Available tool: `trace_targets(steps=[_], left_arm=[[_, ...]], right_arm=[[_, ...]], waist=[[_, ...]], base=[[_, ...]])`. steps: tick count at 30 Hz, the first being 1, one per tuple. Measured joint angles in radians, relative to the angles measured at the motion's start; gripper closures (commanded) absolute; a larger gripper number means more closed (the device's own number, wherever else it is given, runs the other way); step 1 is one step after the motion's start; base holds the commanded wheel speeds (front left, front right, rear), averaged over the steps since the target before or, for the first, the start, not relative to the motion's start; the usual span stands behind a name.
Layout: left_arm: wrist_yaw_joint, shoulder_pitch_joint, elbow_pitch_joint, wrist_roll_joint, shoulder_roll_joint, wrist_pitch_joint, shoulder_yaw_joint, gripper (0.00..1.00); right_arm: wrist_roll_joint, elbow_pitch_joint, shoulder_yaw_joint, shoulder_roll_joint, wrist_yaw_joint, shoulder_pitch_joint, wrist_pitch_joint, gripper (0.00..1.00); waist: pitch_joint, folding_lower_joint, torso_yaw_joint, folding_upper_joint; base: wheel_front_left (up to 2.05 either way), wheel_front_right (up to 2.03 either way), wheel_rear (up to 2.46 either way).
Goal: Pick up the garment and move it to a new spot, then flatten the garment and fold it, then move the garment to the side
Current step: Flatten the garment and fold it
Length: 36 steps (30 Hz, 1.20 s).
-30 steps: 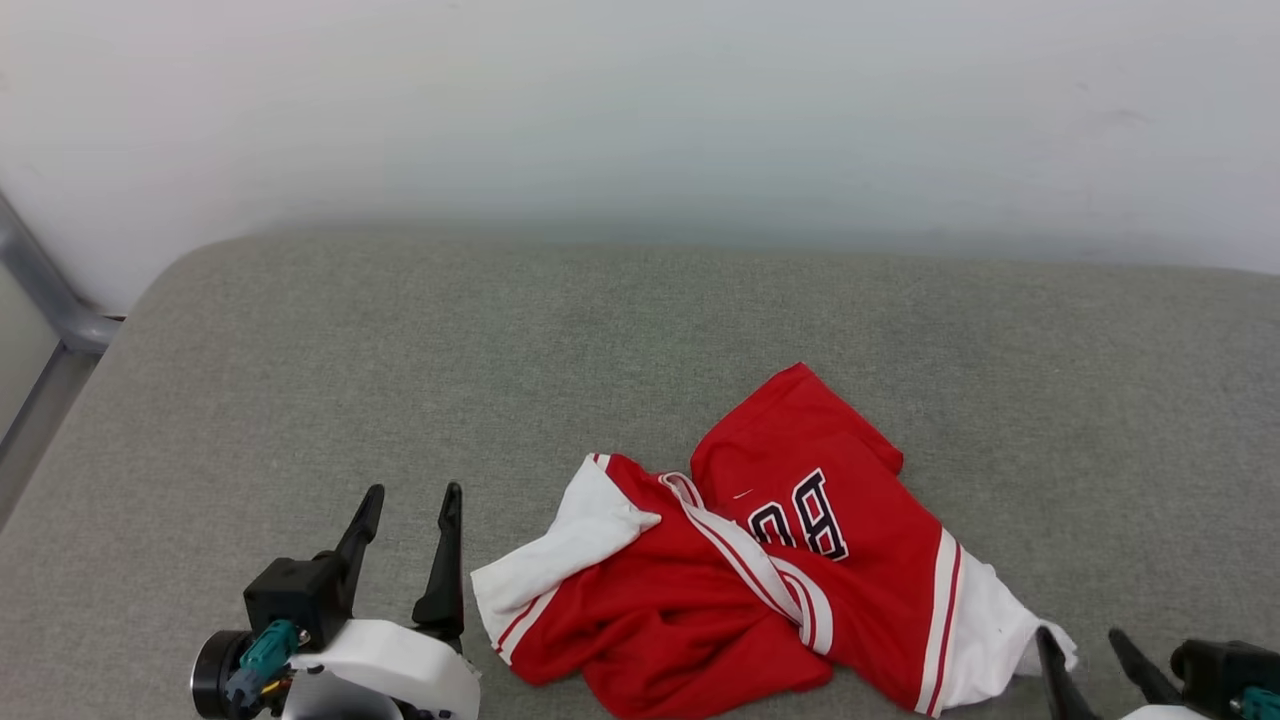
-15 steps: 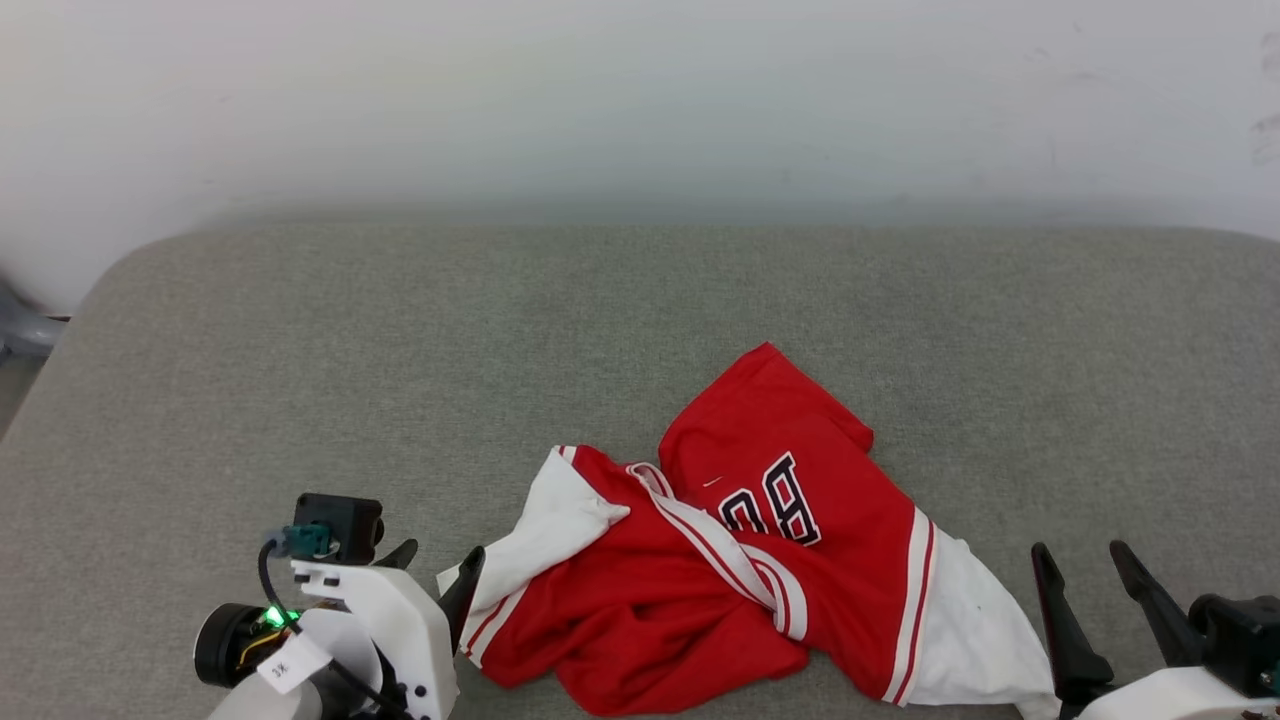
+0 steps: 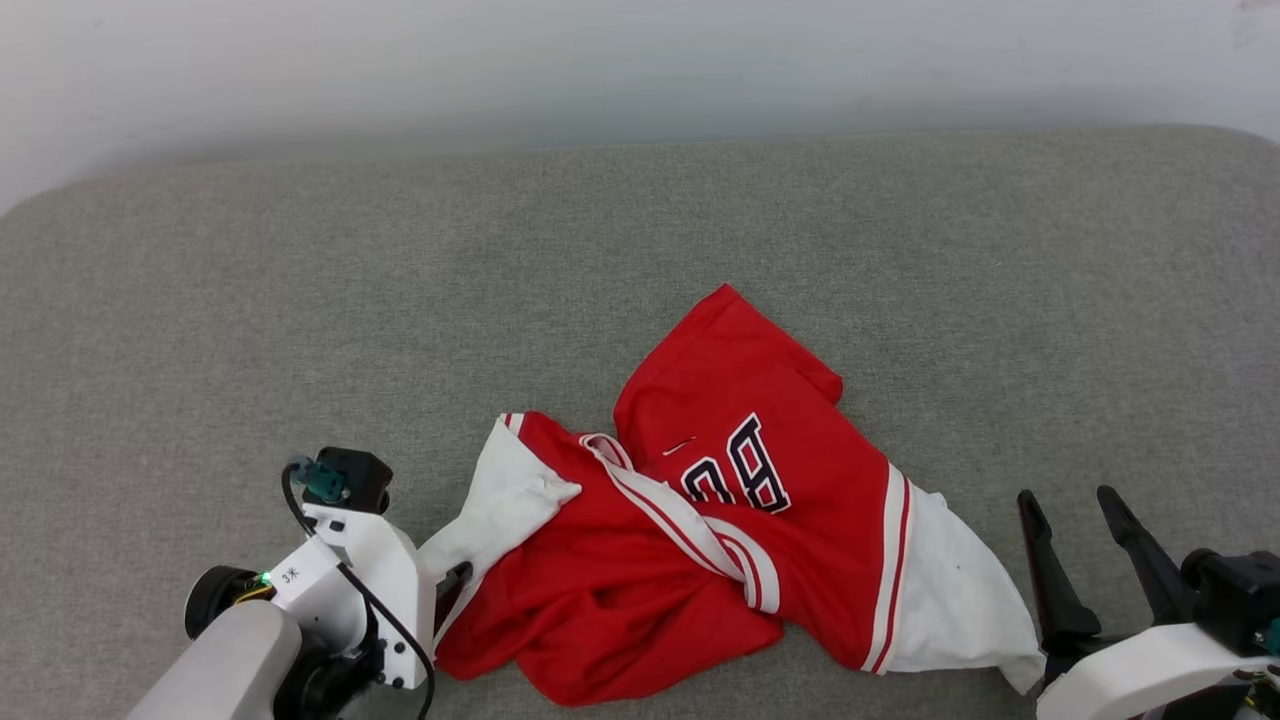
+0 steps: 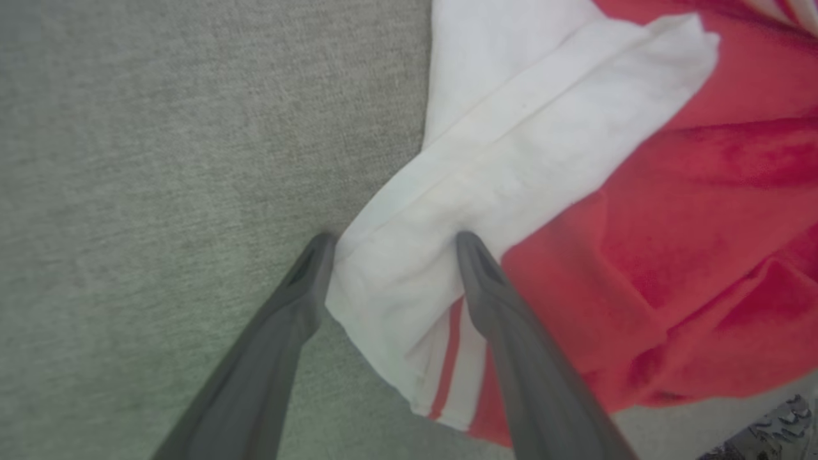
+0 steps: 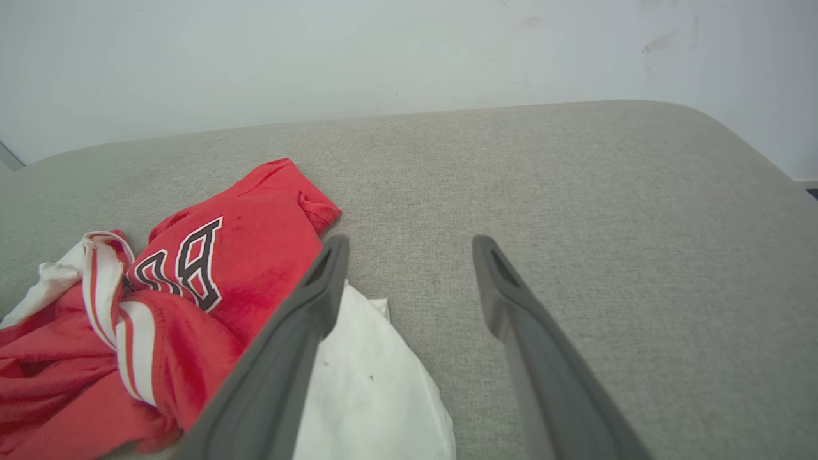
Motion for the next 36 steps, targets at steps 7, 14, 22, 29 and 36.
trace_targets(steps=[7, 14, 22, 29, 36], left_arm=[[-0.021, -0.024, 0.029, -0.013, -0.005, -0.008, -0.001, 1.00], [0.032, -0.007, 0.011, 0.003, -0.026, -0.200, 0.069, 1.00], [0.143, 0.155, -0.005, -0.069, -0.034, -0.308, 0.184, 1.00], [0.162, 0.292, 0.009, -0.113, -0.070, -0.345, 0.200, 1.00], [0.168, 0.308, -0.025, -0.065, -0.089, -0.442, 0.185, 0.00]], right_arm=[[0.017, 0.017, 0.001, 0.000, 0.000, -0.012, -0.007, 0.00], [0.025, 0.023, -0.023, 0.000, 0.000, -0.001, 0.001, 0.00], [0.025, 0.022, -0.035, 0.000, 0.000, 0.019, 0.027, 0.00], [0.026, 0.016, -0.044, 0.000, 0.000, 0.041, 0.041, 0.00], [0.025, 0.008, -0.053, 0.000, 0.000, 0.058, 0.061, 0.00]], waist=[[0.011, 0.0000, -0.001, 0.0000], [-0.015, 0.0000, 0.025, 0.0000], [-0.057, -0.0001, 0.061, 0.0000], [-0.082, -0.0002, 0.077, 0.0000], [-0.104, -0.0002, 0.082, 0.0000]], base=[[0.00, 0.00, 0.00], [0.00, 0.00, 0.00], [0.00, 0.00, 0.00], [0.00, 0.00, 0.00], [0.00, 0.00, 0.00]])
